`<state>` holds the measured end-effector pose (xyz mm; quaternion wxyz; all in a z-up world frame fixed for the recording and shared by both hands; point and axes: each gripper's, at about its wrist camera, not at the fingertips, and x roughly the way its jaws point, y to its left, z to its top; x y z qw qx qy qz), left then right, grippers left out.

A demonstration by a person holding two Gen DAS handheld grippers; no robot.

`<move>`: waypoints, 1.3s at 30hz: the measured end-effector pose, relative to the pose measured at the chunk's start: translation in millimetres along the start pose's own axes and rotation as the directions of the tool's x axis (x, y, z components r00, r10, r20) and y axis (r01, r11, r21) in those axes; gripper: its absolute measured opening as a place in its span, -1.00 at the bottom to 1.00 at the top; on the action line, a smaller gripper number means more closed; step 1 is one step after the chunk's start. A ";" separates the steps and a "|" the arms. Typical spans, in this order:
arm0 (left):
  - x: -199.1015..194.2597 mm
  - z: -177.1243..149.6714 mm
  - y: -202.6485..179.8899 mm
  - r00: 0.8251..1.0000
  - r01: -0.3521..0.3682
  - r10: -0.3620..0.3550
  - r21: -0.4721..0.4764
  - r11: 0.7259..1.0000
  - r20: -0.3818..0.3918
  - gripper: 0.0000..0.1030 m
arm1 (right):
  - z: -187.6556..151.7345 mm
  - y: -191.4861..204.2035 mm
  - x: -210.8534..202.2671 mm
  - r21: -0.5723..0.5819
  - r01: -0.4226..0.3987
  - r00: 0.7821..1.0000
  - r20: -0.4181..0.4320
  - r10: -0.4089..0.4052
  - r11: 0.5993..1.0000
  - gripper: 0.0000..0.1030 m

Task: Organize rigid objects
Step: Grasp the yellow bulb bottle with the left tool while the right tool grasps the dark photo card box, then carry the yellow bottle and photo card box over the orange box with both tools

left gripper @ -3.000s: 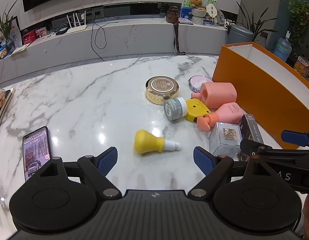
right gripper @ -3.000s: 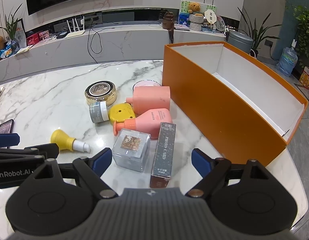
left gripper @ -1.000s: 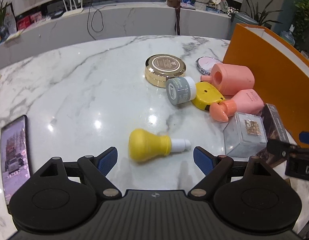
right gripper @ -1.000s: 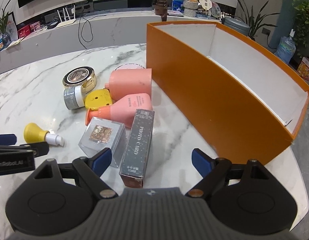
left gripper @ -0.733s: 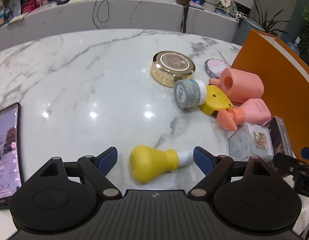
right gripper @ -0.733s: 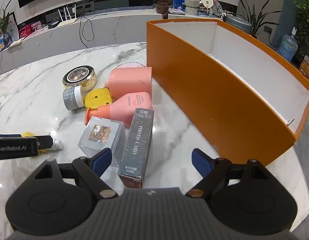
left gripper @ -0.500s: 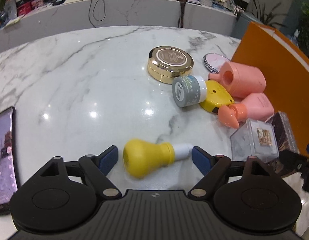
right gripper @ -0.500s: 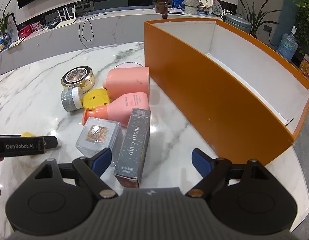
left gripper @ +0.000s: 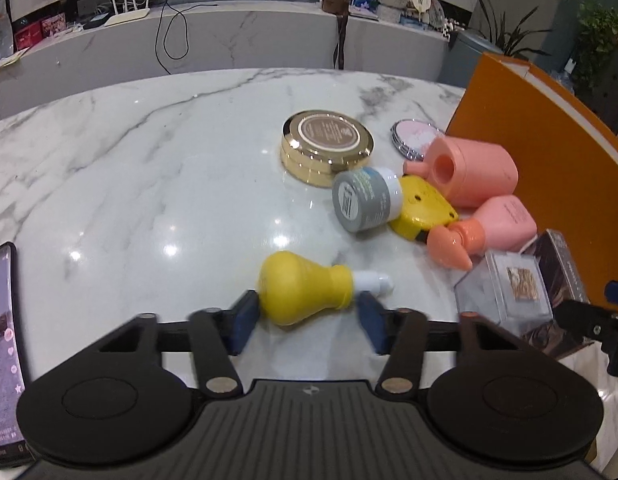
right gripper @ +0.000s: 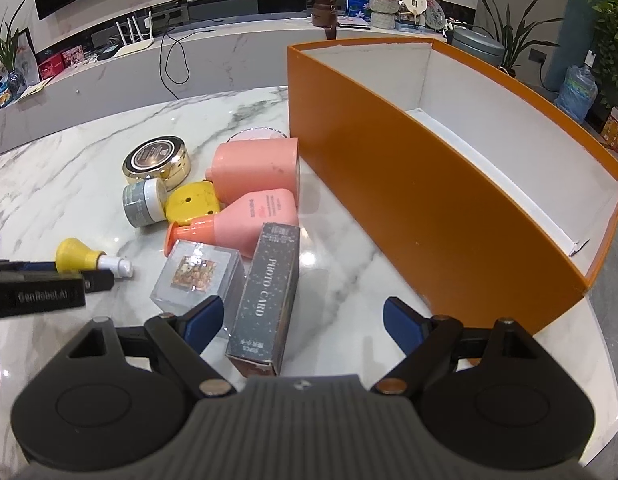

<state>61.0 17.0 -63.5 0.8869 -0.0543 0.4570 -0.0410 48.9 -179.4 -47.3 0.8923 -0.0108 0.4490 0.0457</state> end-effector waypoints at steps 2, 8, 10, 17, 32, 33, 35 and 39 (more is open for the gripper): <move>0.3 0.7 1.2 1.000 0.011 -0.011 -0.004 1.000 0.000 0.12 | 0.1 -1.8 0.6 0.004 0.003 1.000 -0.002 -0.003 1.000 0.67; -1.9 0.3 2.3 1.000 0.024 -0.024 0.002 1.000 0.009 0.12 | 2.8 -4.1 2.1 0.011 0.008 1.000 0.002 -0.008 1.000 0.67; -4.8 0.6 2.9 1.000 0.023 -0.023 0.007 1.000 0.018 0.12 | 3.2 -3.9 2.7 0.011 0.008 1.000 0.003 -0.008 1.000 0.67; -10.9 0.9 5.0 0.999 0.027 -0.027 0.002 1.000 0.029 0.12 | 2.1 -4.3 9.3 -0.001 -0.005 1.000 -0.016 0.005 1.000 0.47; -24.3 2.7 3.2 0.998 0.038 -0.038 0.000 0.999 0.049 0.12 | 0.7 -8.2 26.4 -0.029 -0.080 0.994 -0.070 0.078 0.996 -0.57; -25.4 2.9 2.5 0.998 0.036 -0.037 0.001 0.999 0.051 0.12 | 0.9 -7.0 24.9 -0.039 -0.070 0.995 -0.070 0.067 0.997 -0.57; -27.3 3.1 1.3 0.998 0.035 -0.036 0.004 0.999 0.053 0.11 | 0.5 -6.4 21.5 -0.052 -0.074 0.996 -0.061 0.071 0.996 -0.57; -32.1 3.6 -2.5 0.998 0.033 -0.033 0.006 0.999 0.060 0.12 | -0.9 -9.0 17.0 -0.048 -0.103 0.993 -0.061 0.100 0.994 -0.57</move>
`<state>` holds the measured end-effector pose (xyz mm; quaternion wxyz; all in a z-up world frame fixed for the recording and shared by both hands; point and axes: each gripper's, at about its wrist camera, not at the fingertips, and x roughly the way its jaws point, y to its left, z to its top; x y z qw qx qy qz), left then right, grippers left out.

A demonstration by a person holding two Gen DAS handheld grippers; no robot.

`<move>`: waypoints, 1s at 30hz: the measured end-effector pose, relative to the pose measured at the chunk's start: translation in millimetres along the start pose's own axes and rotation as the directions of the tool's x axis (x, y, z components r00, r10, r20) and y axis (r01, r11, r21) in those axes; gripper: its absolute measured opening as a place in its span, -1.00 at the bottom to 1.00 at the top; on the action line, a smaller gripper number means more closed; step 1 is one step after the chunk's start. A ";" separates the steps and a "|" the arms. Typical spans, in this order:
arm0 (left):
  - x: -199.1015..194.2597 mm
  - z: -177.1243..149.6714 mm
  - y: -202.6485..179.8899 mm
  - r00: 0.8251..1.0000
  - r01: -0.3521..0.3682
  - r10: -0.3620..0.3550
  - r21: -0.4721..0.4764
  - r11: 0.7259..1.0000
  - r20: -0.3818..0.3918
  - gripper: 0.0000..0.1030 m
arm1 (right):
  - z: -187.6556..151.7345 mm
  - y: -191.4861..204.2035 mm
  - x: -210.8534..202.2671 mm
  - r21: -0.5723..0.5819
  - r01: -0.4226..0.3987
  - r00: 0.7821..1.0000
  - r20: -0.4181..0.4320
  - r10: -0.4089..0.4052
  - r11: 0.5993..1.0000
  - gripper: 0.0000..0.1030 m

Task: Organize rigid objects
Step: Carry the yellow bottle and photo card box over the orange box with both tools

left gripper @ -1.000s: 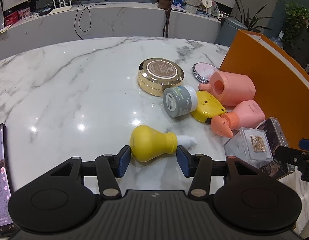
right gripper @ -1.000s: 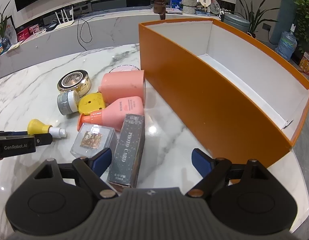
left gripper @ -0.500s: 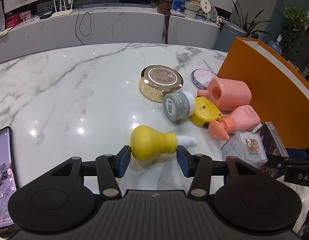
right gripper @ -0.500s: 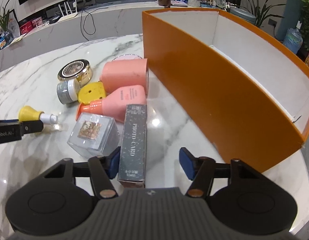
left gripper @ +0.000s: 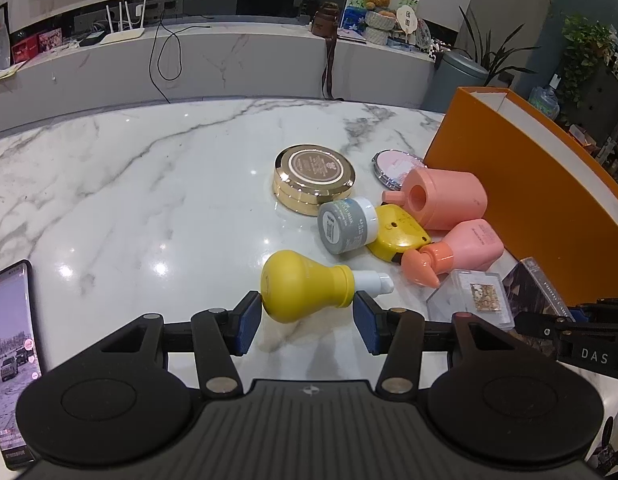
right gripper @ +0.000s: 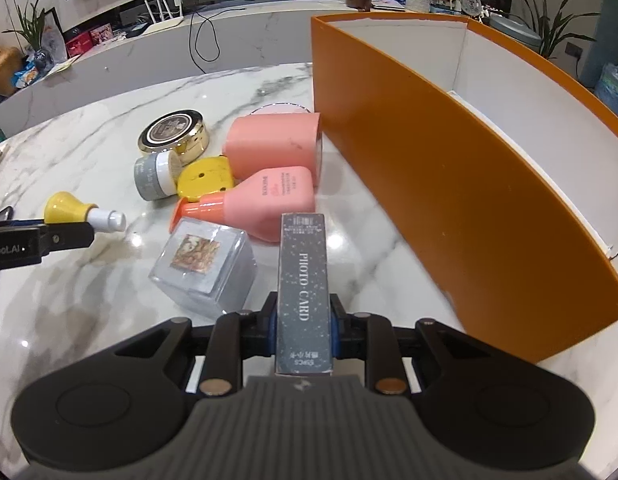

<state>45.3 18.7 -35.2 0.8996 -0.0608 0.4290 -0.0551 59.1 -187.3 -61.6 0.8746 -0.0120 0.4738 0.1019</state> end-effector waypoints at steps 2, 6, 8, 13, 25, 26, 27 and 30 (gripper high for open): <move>-3.7 0.7 -2.8 1.000 0.000 0.000 0.002 1.000 0.005 0.12 | -0.4 -1.6 -4.6 0.006 -0.010 1.000 0.006 0.010 1.000 -0.57; -10.8 3.0 -10.7 1.000 0.003 -0.003 0.005 1.000 0.015 0.12 | 1.4 -4.5 -18.9 0.020 -0.030 0.999 0.034 0.029 0.999 -0.57; -13.9 4.8 -15.6 1.000 0.004 -0.004 0.006 1.000 0.020 0.12 | 2.9 -5.3 -25.9 0.020 -0.035 0.998 0.047 0.034 0.999 -0.57; -21.4 7.4 -27.8 1.000 0.008 -0.008 0.012 1.000 0.028 0.11 | 4.0 -7.8 -38.6 0.016 -0.039 0.997 0.067 0.038 0.999 -0.57; -38.9 19.2 -61.2 0.999 0.025 -0.028 0.080 0.996 0.037 0.12 | 28.7 -29.2 -77.4 -0.011 -0.068 0.989 0.130 0.069 0.998 -0.57; -41.0 22.4 -64.3 0.999 0.022 -0.026 0.089 0.996 0.041 0.12 | 33.1 -32.9 -79.6 -0.003 -0.076 0.989 0.128 0.076 0.997 -0.57; -42.9 25.7 -67.2 0.999 0.020 -0.024 0.094 0.995 0.045 0.12 | 36.5 -35.9 -82.6 -0.003 -0.081 0.989 0.127 0.081 0.997 -0.57; -46.3 38.7 -78.2 0.998 0.019 -0.025 0.110 0.994 0.054 0.12 | 50.4 -43.8 -96.7 -0.016 -0.085 0.985 0.152 0.087 0.996 -0.57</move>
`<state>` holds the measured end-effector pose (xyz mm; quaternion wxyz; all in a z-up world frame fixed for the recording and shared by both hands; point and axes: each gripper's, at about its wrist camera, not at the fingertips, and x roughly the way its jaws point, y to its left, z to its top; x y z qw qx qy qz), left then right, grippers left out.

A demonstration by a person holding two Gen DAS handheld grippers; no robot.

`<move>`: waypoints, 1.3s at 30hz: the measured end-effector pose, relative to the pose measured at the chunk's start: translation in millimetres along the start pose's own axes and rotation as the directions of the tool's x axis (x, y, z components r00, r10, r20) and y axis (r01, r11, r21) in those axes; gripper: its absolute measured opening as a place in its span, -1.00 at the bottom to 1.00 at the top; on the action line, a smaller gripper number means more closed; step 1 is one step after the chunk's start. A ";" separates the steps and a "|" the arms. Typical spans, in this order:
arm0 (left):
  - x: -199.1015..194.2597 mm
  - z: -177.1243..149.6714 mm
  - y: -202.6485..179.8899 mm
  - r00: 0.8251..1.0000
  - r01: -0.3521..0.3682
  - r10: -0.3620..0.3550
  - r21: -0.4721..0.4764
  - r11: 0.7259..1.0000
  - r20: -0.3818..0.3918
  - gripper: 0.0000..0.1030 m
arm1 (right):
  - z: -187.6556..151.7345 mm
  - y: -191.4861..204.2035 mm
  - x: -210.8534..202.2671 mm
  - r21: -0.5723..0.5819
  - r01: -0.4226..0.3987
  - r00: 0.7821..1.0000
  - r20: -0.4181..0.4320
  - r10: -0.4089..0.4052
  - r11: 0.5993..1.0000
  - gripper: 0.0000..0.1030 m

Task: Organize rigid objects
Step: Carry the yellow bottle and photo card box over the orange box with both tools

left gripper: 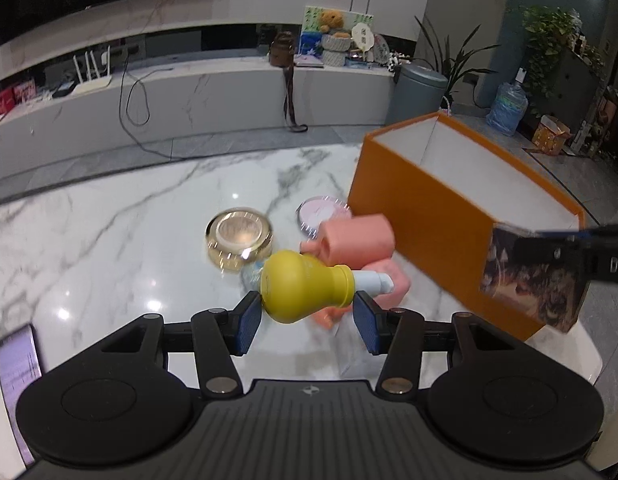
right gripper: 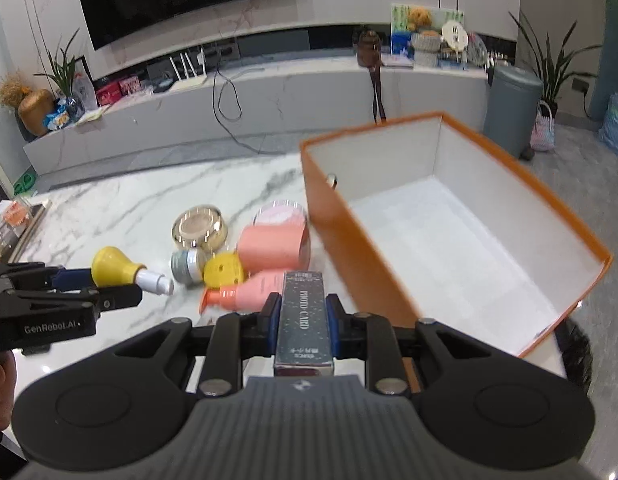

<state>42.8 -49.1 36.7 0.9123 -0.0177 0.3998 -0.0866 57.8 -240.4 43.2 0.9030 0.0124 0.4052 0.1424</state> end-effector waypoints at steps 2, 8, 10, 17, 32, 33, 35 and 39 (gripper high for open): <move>-2.1 10.1 -9.1 1.000 0.002 -0.002 0.017 1.000 0.008 0.12 | 13.2 -6.1 -6.9 0.000 -0.004 1.000 0.019 0.004 1.000 -0.57; -1.6 38.7 -29.2 0.999 0.000 -0.002 0.048 0.999 0.032 0.12 | 52.9 -28.3 -12.7 -0.010 -0.050 0.998 0.045 0.050 0.999 -0.57; 2.5 46.8 -34.3 1.000 -0.003 0.001 0.058 0.998 0.030 0.12 | 62.6 -39.2 -10.7 0.014 -0.070 0.996 0.057 0.070 0.997 -0.57; 20.4 69.1 -63.9 1.000 0.021 -0.022 0.140 0.990 0.005 0.12 | 75.3 -83.9 9.9 0.111 -0.064 0.996 0.066 0.057 0.992 -0.57; 101.1 88.5 -160.2 0.986 0.148 -0.111 0.337 0.930 -0.127 0.12 | 45.8 -168.6 55.8 0.244 0.019 0.999 -0.049 -0.007 0.970 -0.57; 107.0 90.1 -162.0 0.983 0.157 -0.113 0.351 0.923 -0.144 0.12 | 44.1 -172.1 58.2 0.249 0.021 0.999 -0.054 -0.008 0.968 -0.57; 118.0 92.5 -166.9 0.979 0.167 -0.108 0.375 0.912 -0.174 0.11 | 41.0 -178.5 63.0 0.258 0.010 0.999 -0.053 0.004 0.966 -0.57; 136.8 91.9 -179.2 0.968 0.192 -0.097 0.428 0.883 -0.233 0.12 | 39.4 -187.0 73.2 0.273 -0.001 0.998 -0.055 0.017 0.962 -0.57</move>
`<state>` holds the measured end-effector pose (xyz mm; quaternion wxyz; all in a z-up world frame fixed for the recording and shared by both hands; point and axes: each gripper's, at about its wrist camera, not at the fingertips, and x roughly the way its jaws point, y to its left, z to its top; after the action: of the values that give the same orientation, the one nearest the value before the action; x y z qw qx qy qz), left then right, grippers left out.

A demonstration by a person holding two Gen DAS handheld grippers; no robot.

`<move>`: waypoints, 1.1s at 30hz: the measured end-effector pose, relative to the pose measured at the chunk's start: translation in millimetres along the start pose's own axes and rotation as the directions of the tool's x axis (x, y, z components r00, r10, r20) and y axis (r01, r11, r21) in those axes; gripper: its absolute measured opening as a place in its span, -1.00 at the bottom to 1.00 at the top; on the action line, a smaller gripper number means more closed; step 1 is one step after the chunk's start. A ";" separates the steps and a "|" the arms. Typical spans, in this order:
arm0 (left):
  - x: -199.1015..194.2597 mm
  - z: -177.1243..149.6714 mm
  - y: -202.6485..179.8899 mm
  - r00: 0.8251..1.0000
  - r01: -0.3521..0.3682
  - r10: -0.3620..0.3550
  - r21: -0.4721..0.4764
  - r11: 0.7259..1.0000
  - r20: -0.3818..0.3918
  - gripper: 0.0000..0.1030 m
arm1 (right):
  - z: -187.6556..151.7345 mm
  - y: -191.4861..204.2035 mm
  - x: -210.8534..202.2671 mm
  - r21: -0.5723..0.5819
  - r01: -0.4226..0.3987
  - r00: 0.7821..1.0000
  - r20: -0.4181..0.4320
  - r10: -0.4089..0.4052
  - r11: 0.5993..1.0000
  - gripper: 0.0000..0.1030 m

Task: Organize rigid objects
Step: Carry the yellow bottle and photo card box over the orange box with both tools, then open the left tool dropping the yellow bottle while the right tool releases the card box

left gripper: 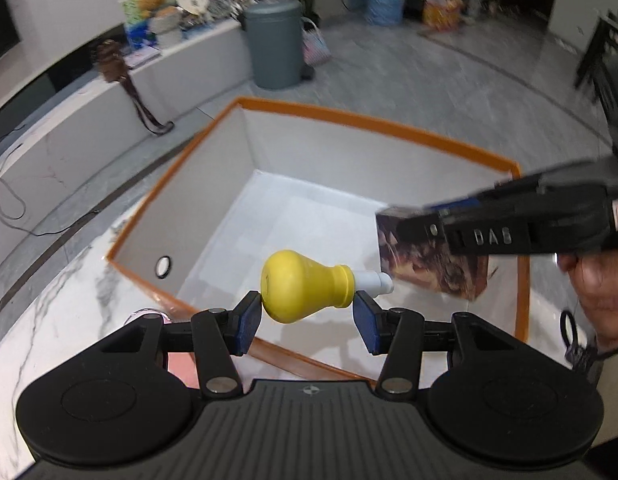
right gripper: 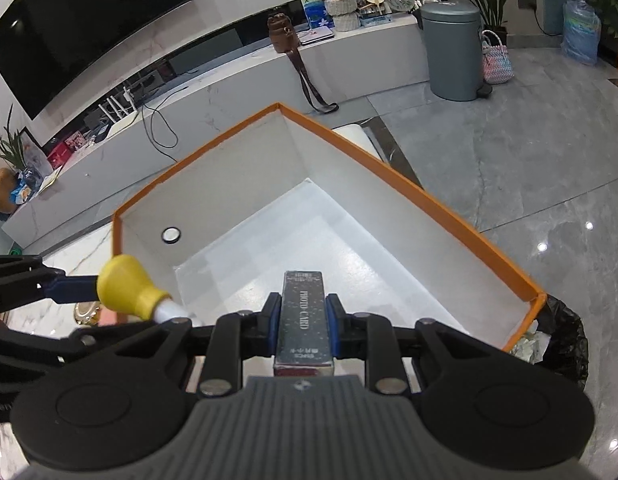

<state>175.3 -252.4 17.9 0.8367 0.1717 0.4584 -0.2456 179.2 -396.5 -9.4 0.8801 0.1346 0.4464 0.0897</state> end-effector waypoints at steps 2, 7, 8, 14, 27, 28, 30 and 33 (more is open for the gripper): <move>8.7 1.2 -3.8 1.000 0.006 -0.005 0.032 0.999 -0.027 0.12 | 1.8 -4.2 4.9 0.010 -0.001 1.000 -0.004 0.001 1.000 -0.57; 28.5 8.0 -12.0 0.994 0.035 -0.026 0.087 0.996 -0.106 0.11 | 1.8 -10.2 16.2 0.011 -0.016 0.999 -0.032 0.017 1.000 -0.57; 32.4 9.8 -13.2 0.991 0.051 -0.038 0.098 0.994 -0.127 0.11 | 2.4 -11.0 18.4 0.010 -0.013 0.999 -0.042 0.013 1.000 -0.57; 53.4 13.2 -20.5 0.972 0.106 -0.064 0.182 0.978 -0.224 0.11 | 2.0 -13.8 25.4 -0.010 0.004 0.997 -0.081 -0.004 1.000 -0.57; 90.5 14.8 -31.0 0.938 0.196 -0.126 0.196 0.961 -0.323 0.06 | -1.1 -8.6 36.2 -0.125 -0.029 0.991 -0.130 0.012 0.992 -0.57; 91.4 15.0 -32.8 0.936 0.203 -0.130 0.198 0.959 -0.328 -0.06 | -1.1 -9.5 36.2 -0.126 -0.029 0.991 -0.131 0.012 0.992 -0.57; 94.2 15.7 -34.6 0.932 0.208 -0.132 0.201 0.957 -0.336 -0.21 | -0.4 -11.4 36.3 -0.129 -0.034 0.991 -0.136 0.016 0.991 -0.57; 98.1 17.1 -36.1 0.932 0.204 -0.128 0.198 0.959 -0.340 -0.20 | 0.6 -10.4 38.9 -0.158 -0.032 0.989 -0.146 0.009 0.987 -0.55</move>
<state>211.4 -315.7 -59.0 0.7004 0.2658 0.5709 -0.3359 202.8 -395.6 -42.1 0.8523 0.0612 0.4991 0.1438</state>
